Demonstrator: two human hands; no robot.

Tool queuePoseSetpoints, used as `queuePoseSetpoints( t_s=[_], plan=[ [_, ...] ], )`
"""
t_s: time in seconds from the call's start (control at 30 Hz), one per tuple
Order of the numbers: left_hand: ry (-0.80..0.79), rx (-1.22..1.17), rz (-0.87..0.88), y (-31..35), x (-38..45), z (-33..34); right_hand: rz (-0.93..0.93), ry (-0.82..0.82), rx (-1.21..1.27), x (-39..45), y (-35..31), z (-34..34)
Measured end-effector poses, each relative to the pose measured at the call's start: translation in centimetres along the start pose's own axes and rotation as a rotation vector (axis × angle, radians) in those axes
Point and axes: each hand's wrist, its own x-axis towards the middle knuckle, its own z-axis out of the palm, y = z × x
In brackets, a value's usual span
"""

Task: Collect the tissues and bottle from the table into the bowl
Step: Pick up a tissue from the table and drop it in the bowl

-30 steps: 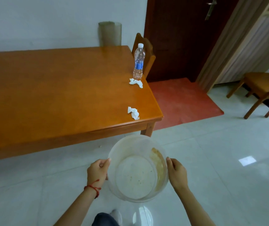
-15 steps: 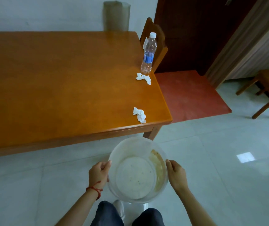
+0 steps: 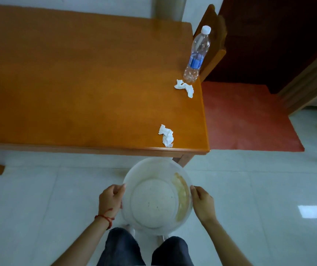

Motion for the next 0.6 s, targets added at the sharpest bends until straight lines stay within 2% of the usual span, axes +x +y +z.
queuePoseSetpoints(
  t_s=[0.13,0.33,0.47,0.6],
  plan=[
    [0.089,-0.019,-0.024,0.2,-0.9,2.1,-0.027,-0.072,0.022,2.0,0.8,-1.4],
    [0.137,-0.039,-0.024,0.1,-1.8,3.7,-0.075,-0.141,-0.06,4.2,1.2,-2.7],
    [0.161,-0.043,-0.025,-0.4,-1.2,3.5,-0.19,-0.004,-0.14,5.6,-1.8,-3.6],
    [0.168,0.003,-0.013,-0.5,-0.9,3.2,-0.427,0.067,-0.149,8.2,-6.2,-3.0]
  ],
)
